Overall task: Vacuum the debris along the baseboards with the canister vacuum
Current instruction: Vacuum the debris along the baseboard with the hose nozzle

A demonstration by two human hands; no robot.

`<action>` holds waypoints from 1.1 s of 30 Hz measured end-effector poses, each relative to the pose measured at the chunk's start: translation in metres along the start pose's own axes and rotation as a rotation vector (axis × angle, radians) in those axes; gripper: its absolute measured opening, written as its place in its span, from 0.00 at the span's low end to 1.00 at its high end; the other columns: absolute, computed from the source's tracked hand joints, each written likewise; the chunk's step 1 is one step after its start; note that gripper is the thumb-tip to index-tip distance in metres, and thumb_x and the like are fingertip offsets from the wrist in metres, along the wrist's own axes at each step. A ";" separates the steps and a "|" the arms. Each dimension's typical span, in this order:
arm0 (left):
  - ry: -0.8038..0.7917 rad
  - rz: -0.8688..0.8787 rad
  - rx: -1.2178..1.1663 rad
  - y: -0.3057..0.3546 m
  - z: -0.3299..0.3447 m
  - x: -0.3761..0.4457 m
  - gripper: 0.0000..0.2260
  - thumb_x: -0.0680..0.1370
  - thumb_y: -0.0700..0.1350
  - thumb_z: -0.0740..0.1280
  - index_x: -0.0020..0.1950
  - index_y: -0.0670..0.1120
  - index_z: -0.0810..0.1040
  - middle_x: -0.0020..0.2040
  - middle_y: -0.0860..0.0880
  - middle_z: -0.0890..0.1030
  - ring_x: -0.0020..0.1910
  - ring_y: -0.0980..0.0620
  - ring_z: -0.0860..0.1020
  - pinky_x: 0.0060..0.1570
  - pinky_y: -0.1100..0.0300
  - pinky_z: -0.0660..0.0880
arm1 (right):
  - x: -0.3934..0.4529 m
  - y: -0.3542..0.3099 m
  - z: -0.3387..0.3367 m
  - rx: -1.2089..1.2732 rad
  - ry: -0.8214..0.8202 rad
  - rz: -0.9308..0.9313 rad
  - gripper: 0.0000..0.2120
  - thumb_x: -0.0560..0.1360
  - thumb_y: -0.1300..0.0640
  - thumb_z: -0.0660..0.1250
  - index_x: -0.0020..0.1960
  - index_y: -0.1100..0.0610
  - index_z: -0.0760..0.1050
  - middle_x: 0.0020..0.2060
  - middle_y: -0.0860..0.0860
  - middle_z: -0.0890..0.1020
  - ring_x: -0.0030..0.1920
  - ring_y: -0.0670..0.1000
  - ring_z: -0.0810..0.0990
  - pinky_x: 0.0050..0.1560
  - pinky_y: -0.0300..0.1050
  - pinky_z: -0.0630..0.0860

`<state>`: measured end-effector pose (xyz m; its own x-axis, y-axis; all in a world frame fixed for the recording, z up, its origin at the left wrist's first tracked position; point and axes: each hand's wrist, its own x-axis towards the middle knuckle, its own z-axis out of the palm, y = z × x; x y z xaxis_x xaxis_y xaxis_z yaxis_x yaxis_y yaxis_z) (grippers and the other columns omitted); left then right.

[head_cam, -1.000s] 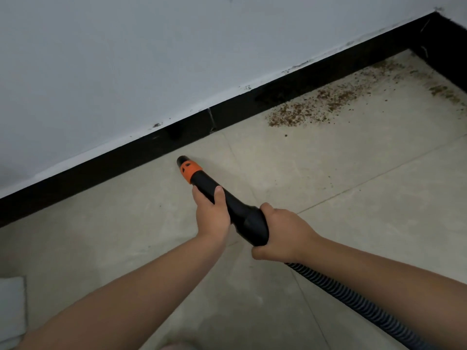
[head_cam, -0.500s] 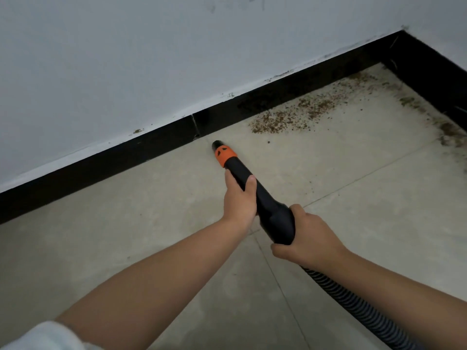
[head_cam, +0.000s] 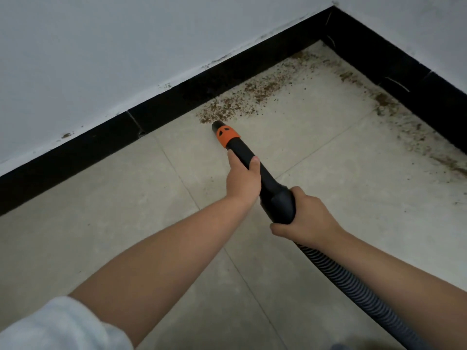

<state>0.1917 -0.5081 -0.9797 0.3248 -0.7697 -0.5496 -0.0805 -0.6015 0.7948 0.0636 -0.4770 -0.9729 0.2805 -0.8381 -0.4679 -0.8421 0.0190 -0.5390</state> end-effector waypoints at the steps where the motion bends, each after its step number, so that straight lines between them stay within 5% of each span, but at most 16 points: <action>1: 0.011 -0.008 -0.011 0.001 -0.002 0.004 0.28 0.82 0.49 0.55 0.77 0.50 0.43 0.73 0.45 0.65 0.65 0.41 0.70 0.62 0.47 0.71 | 0.005 -0.002 -0.001 0.000 -0.005 -0.015 0.24 0.64 0.51 0.74 0.51 0.54 0.63 0.43 0.49 0.75 0.41 0.50 0.75 0.36 0.40 0.70; 10: 0.066 -0.112 -0.064 0.012 -0.027 0.036 0.28 0.83 0.46 0.54 0.77 0.52 0.40 0.70 0.44 0.66 0.61 0.41 0.73 0.48 0.51 0.76 | 0.041 -0.022 0.005 -0.005 -0.071 -0.087 0.24 0.65 0.51 0.74 0.51 0.55 0.62 0.42 0.50 0.73 0.40 0.50 0.74 0.31 0.41 0.70; 13: 0.059 -0.136 -0.055 0.016 -0.031 0.042 0.28 0.83 0.46 0.53 0.77 0.53 0.39 0.71 0.44 0.65 0.61 0.41 0.73 0.46 0.51 0.76 | 0.047 -0.024 0.005 -0.009 -0.096 -0.105 0.24 0.65 0.52 0.74 0.50 0.55 0.61 0.42 0.49 0.73 0.40 0.50 0.74 0.30 0.39 0.68; 20: 0.023 -0.114 -0.003 0.035 -0.026 0.056 0.28 0.83 0.47 0.50 0.76 0.50 0.35 0.71 0.43 0.65 0.62 0.41 0.72 0.50 0.52 0.75 | 0.059 -0.021 -0.017 -0.104 -0.104 -0.090 0.29 0.64 0.51 0.75 0.57 0.57 0.64 0.47 0.51 0.75 0.45 0.52 0.76 0.42 0.46 0.76; 26: 0.055 -0.105 0.011 0.044 -0.030 0.072 0.26 0.83 0.47 0.50 0.77 0.51 0.38 0.71 0.43 0.65 0.63 0.41 0.71 0.49 0.52 0.74 | 0.072 -0.035 -0.019 -0.091 -0.100 -0.099 0.27 0.64 0.51 0.75 0.53 0.55 0.60 0.44 0.50 0.72 0.42 0.51 0.74 0.34 0.41 0.70; 33: 0.048 -0.106 -0.011 0.038 -0.029 0.076 0.26 0.83 0.46 0.51 0.77 0.51 0.42 0.71 0.42 0.64 0.63 0.42 0.71 0.48 0.52 0.73 | 0.072 -0.029 -0.017 -0.084 -0.114 -0.092 0.27 0.65 0.53 0.75 0.51 0.54 0.59 0.43 0.50 0.72 0.41 0.52 0.74 0.37 0.45 0.72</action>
<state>0.2407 -0.5832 -0.9837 0.3759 -0.6903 -0.6182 -0.0330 -0.6767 0.7355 0.1004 -0.5477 -0.9790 0.4043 -0.7669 -0.4984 -0.8449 -0.1046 -0.5245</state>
